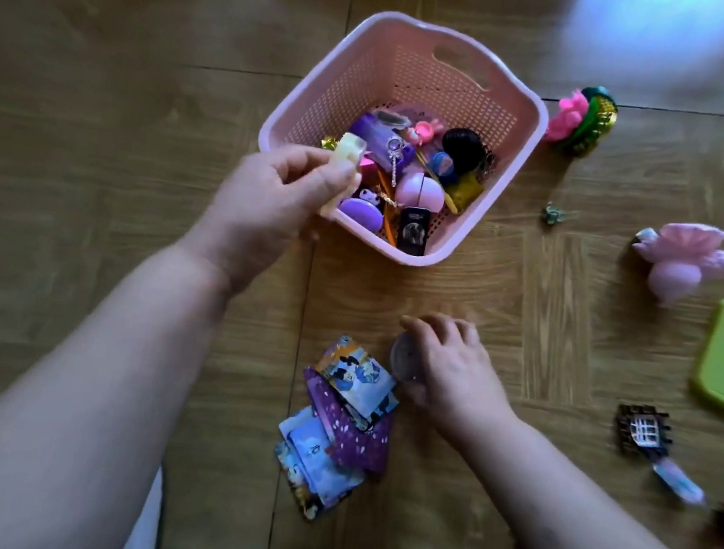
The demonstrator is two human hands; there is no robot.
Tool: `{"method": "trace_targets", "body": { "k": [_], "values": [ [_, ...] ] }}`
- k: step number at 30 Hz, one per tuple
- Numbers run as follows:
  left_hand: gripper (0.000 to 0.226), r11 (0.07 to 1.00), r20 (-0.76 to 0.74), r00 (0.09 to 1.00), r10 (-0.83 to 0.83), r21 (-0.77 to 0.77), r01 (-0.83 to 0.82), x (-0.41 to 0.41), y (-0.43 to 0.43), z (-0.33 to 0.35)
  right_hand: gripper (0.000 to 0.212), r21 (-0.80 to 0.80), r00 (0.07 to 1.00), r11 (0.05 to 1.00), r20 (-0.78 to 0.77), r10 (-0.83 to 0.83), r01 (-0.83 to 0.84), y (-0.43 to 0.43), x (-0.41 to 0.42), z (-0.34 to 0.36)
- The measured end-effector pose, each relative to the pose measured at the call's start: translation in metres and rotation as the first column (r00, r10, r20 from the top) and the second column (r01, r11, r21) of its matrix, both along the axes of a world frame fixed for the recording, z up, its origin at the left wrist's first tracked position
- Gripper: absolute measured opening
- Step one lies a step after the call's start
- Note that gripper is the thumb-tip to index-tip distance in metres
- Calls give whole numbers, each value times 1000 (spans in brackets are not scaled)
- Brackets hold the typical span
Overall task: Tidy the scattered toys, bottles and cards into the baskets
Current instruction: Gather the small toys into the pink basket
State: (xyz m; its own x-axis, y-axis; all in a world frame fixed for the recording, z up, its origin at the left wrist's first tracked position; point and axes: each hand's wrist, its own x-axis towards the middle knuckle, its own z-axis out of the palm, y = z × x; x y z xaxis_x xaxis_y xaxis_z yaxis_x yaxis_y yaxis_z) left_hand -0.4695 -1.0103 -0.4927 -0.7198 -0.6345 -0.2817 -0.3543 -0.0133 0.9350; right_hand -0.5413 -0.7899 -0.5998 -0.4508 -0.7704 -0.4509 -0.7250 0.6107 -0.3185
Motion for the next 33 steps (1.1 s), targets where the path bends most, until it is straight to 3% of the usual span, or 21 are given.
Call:
{"method": "trace_targets", "body": {
  "k": [2, 4, 7, 9, 11, 13, 15, 18, 20, 22, 26, 29, 33],
  "values": [
    [27, 984, 66, 998, 10, -177, 2, -13, 0, -12, 74, 29, 997, 997, 6, -78, 78, -2, -2, -1],
    [52, 947, 159, 987, 4, -319, 48, -21, -2, -25, 57, 23, 969, 974, 107, -225, 223, -2, -10, 9],
    [77, 891, 292, 956, -1, -433, 133, -24, 1, -32, 49, -174, 859, 854, 266, -438, 490, -1, -27, 42],
    [69, 854, 319, 947, 23, -500, 147, -23, 5, -34, 49, -349, 749, 671, 424, -509, 654, -10, -35, 74],
    [57, 842, 298, 953, 58, -527, 113, -21, 12, -32, 49, -412, 645, 508, 597, -477, 757, -25, -45, 96],
    [50, 827, 266, 960, 89, -558, 78, -19, 21, -31, 59, -414, 596, 446, 679, -429, 793, -43, -57, 103],
    [46, 775, 229, 970, 84, -627, 81, -15, 34, -30, 61, -444, 652, 483, 585, -482, 755, -47, -72, 94],
    [38, 682, 173, 984, -42, -715, 155, -12, 51, -29, 36, -388, 729, 619, 307, -612, 683, -23, -93, 74],
    [34, 606, 149, 975, -162, -765, 218, -17, 58, -32, 26, -279, 724, 673, 157, -672, 685, 12, -107, 62],
    [32, 558, 139, 955, -262, -785, 268, -25, 69, -37, 26, -73, 709, 708, -17, -705, 702, 58, -118, 54],
    [35, 539, 160, 878, -451, -736, 411, -43, 102, -40, 39, 308, 631, 567, -172, -757, 764, 144, -125, 52],
    [34, 533, 179, 809, -560, -670, 517, -52, 127, -48, 49, 346, 603, 526, -168, -780, 777, 173, -115, 39],
    [26, 516, 276, 735, -620, -562, 646, -54, 148, -58, 66, 252, 606, 557, -202, -769, 791, 170, -94, 18]
  ]
}}
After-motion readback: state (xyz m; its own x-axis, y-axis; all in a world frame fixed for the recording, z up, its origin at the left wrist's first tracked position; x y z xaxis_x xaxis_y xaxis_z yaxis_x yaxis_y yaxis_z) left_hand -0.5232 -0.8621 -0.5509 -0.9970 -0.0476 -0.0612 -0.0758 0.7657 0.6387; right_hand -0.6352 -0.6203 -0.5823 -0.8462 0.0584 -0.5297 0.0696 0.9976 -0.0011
